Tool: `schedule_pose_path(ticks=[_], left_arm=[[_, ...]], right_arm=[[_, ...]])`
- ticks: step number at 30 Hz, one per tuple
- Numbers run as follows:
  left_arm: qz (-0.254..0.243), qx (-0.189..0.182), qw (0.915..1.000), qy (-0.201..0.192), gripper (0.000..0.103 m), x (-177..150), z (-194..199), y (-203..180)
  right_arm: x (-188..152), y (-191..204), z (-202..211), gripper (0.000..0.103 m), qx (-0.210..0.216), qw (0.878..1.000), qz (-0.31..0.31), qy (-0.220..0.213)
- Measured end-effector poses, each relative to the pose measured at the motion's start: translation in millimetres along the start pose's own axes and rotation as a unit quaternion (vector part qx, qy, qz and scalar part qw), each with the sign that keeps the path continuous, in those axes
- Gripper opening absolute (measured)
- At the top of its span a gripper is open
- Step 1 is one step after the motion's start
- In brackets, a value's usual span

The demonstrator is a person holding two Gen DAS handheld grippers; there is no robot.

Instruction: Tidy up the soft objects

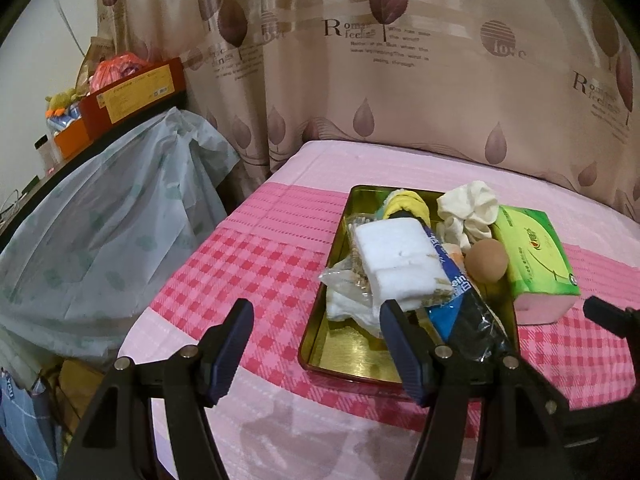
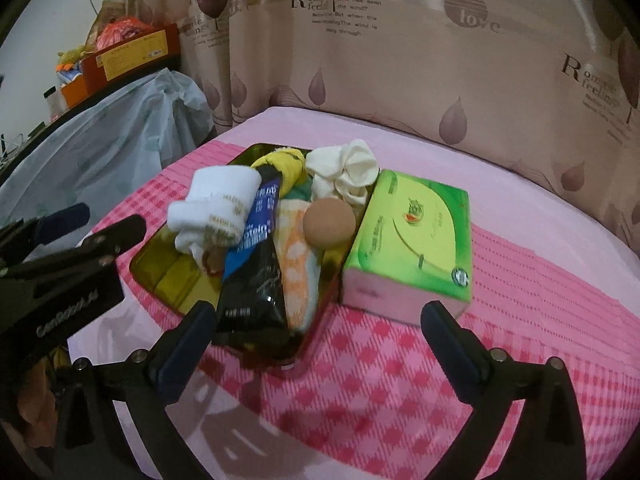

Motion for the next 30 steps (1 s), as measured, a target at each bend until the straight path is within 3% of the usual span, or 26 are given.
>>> schedule_pose_path(ticks=[30], left_arm=[[-0.009, -0.003, 1.0000, 0.001, 0.067, -3.5, -0.4, -4.7]], right_arm=[[-9.9, 4.1, -0.4, 0.102, 0.004, 1.000, -0.006, 0.010]])
Point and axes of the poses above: each gripper's, at about its wrist camera, not at the fingertips, and z roughly against the way its jaws point, y to its left, x to its top, the point moved 9 cm from there along -z, roughly the way its jaws point, and after that the axes turned 13 degrees about z, right-handed, at the moved point
